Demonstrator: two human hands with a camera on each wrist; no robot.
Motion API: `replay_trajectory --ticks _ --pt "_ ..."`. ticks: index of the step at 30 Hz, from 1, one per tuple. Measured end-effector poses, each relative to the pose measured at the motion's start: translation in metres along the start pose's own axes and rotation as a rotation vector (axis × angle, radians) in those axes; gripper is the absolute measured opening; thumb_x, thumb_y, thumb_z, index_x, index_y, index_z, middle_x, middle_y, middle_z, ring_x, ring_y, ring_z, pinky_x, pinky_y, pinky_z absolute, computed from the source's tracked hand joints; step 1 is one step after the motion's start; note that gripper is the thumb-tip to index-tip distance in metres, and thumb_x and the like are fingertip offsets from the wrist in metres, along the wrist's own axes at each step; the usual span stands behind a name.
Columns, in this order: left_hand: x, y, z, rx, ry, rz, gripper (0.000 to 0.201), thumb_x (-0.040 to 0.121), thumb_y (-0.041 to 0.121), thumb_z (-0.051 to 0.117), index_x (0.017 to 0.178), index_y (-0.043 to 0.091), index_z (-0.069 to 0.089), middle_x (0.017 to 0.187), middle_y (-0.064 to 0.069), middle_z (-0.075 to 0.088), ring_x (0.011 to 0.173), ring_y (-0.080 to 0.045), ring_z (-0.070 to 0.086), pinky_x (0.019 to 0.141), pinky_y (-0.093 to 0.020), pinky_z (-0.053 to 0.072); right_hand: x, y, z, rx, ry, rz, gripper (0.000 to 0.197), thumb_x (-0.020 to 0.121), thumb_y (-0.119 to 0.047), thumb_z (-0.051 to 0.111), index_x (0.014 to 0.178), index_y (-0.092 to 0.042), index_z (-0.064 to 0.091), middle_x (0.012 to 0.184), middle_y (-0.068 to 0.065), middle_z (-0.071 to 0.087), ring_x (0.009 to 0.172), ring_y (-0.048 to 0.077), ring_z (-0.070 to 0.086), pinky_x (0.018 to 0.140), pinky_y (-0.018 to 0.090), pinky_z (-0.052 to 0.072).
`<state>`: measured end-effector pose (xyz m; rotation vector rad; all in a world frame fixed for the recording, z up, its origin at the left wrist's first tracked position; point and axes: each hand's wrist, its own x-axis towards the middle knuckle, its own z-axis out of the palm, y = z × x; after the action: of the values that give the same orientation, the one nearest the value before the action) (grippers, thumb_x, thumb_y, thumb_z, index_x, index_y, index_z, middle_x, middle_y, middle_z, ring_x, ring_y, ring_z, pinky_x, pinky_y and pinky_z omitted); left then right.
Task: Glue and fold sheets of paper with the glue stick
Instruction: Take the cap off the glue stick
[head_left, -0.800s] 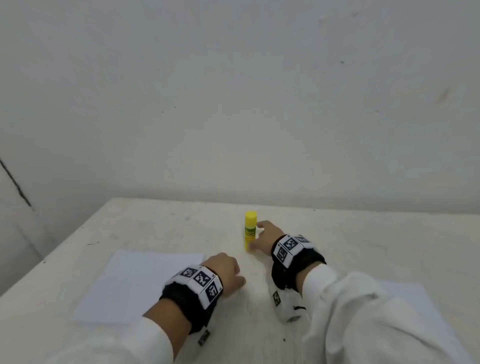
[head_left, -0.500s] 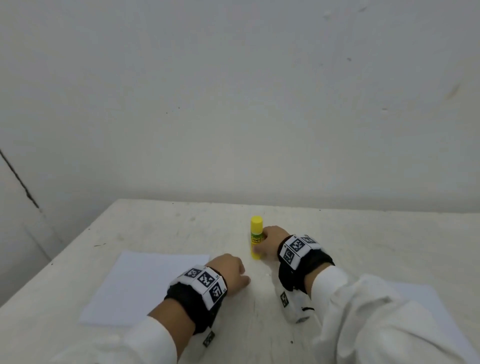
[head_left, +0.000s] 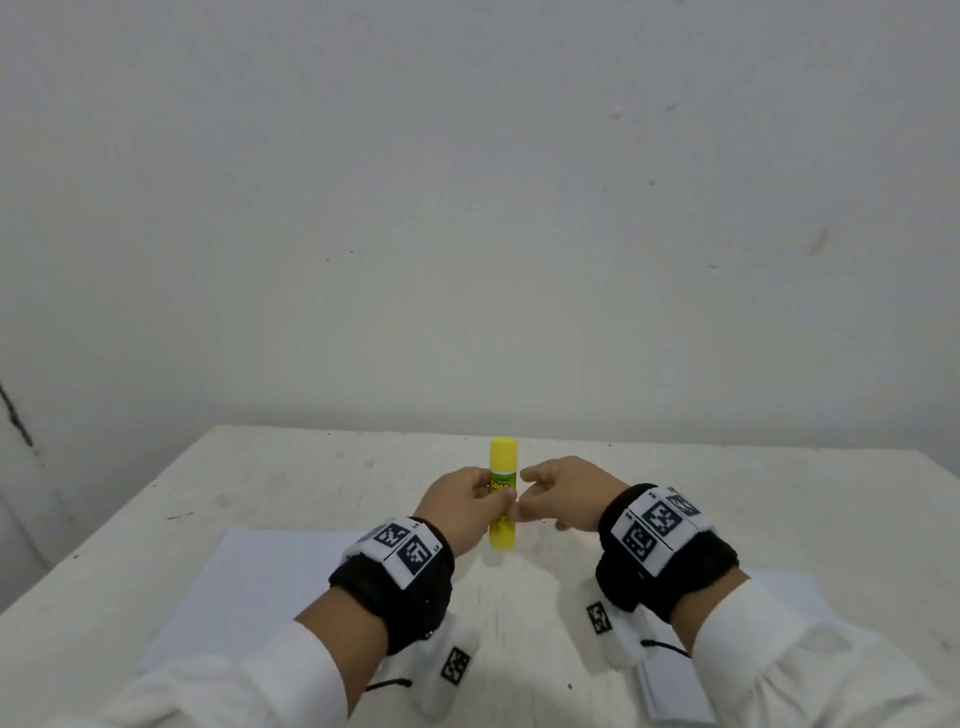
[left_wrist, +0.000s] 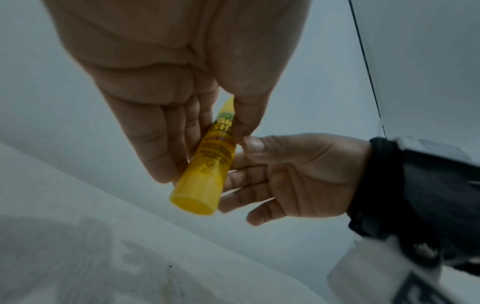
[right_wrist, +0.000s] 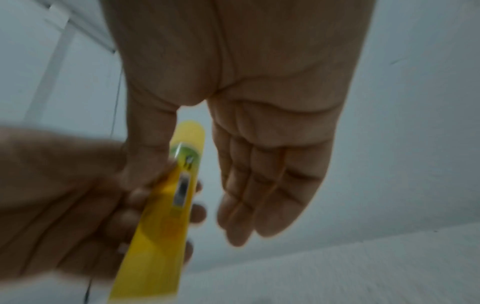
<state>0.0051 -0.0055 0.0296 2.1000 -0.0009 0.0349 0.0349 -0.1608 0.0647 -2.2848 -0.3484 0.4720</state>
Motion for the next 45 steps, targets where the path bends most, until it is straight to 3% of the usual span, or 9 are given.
replay_trajectory --ticks 2,5,13,19,26,29,32,40,45 --pt "0.000 -0.001 -0.001 0.009 0.015 0.002 0.026 0.091 0.029 0.060 0.109 0.010 0.064 0.087 -0.001 0.066 0.079 -0.020 0.060 0.088 -0.039 0.051 -0.002 -0.006 -0.010 0.179 0.040 -0.053 0.069 0.088 -0.018 0.064 0.147 -0.014 0.030 0.132 0.000 0.053 0.112 0.016 0.055 0.075 0.022 0.048" --pt "-0.001 -0.001 0.001 -0.069 0.005 -0.022 0.027 0.089 0.029 0.063 0.110 0.012 0.064 0.086 0.001 0.065 0.090 -0.025 0.065 0.089 -0.045 0.052 -0.002 -0.016 -0.011 0.409 0.097 -0.178 0.054 0.093 -0.003 0.053 0.144 -0.016 0.038 0.137 -0.001 0.051 0.115 0.015 0.054 0.087 0.027 0.049" --pt "-0.004 0.001 0.005 -0.064 0.035 0.016 0.015 0.088 0.028 0.065 0.097 0.016 0.062 0.091 -0.007 0.066 0.091 -0.029 0.066 0.084 -0.048 0.053 0.006 -0.014 0.002 0.359 0.287 -0.174 0.036 0.075 -0.017 0.079 0.104 -0.015 0.060 0.078 -0.003 0.054 0.073 0.012 0.054 0.071 0.025 0.049" --pt "-0.004 0.003 0.002 -0.101 0.034 -0.025 0.026 0.089 0.028 0.065 0.108 0.011 0.063 0.086 -0.003 0.065 0.091 -0.027 0.067 0.085 -0.046 0.054 0.005 -0.016 -0.002 0.410 0.152 -0.203 0.045 0.091 -0.017 0.061 0.135 -0.019 0.048 0.118 -0.008 0.055 0.106 0.014 0.056 0.080 0.026 0.051" --pt "-0.007 0.004 0.003 -0.092 0.021 -0.020 0.034 0.082 0.038 0.067 0.102 0.011 0.063 0.088 -0.008 0.066 0.091 -0.029 0.067 0.085 -0.049 0.053 0.008 -0.022 0.000 0.267 0.322 -0.136 0.037 0.070 -0.030 0.083 0.086 -0.019 0.051 0.085 -0.001 0.052 0.079 0.016 0.053 0.072 0.030 0.047" --pt "-0.008 0.001 0.003 -0.113 0.021 -0.038 0.022 0.087 0.031 0.066 0.101 0.014 0.062 0.095 -0.011 0.068 0.092 -0.028 0.067 0.084 -0.049 0.054 0.009 -0.026 0.002 0.319 0.228 -0.155 0.032 0.081 -0.032 0.073 0.103 -0.018 0.053 0.104 -0.002 0.057 0.090 0.015 0.057 0.076 0.032 0.051" --pt "-0.008 -0.005 0.000 -0.111 0.045 -0.060 0.015 0.087 0.028 0.066 0.095 0.017 0.061 0.097 -0.013 0.068 0.092 -0.029 0.067 0.082 -0.048 0.055 0.010 -0.030 0.003 0.353 0.120 -0.165 0.039 0.089 -0.002 0.056 0.126 -0.014 0.057 0.117 0.001 0.059 0.100 0.017 0.059 0.087 0.034 0.053" --pt "-0.017 -0.025 -0.012 -0.187 0.069 -0.190 0.018 0.087 0.026 0.067 0.097 0.013 0.059 0.089 -0.005 0.065 0.082 -0.020 0.067 0.076 -0.035 0.058 0.034 -0.038 0.027 0.329 0.145 -0.115 0.023 0.080 -0.025 0.074 0.097 -0.011 0.071 0.085 -0.002 0.064 0.068 0.007 0.054 0.055 0.016 0.040" --pt "-0.029 -0.049 -0.022 -0.200 0.075 -0.295 0.016 0.085 0.025 0.070 0.090 0.014 0.060 0.083 -0.003 0.065 0.072 -0.017 0.064 0.070 -0.031 0.058 0.075 -0.033 0.050 0.165 0.247 -0.038 0.035 0.084 -0.017 0.069 0.118 -0.009 0.063 0.116 0.004 0.062 0.101 0.019 0.059 0.081 0.023 0.043"
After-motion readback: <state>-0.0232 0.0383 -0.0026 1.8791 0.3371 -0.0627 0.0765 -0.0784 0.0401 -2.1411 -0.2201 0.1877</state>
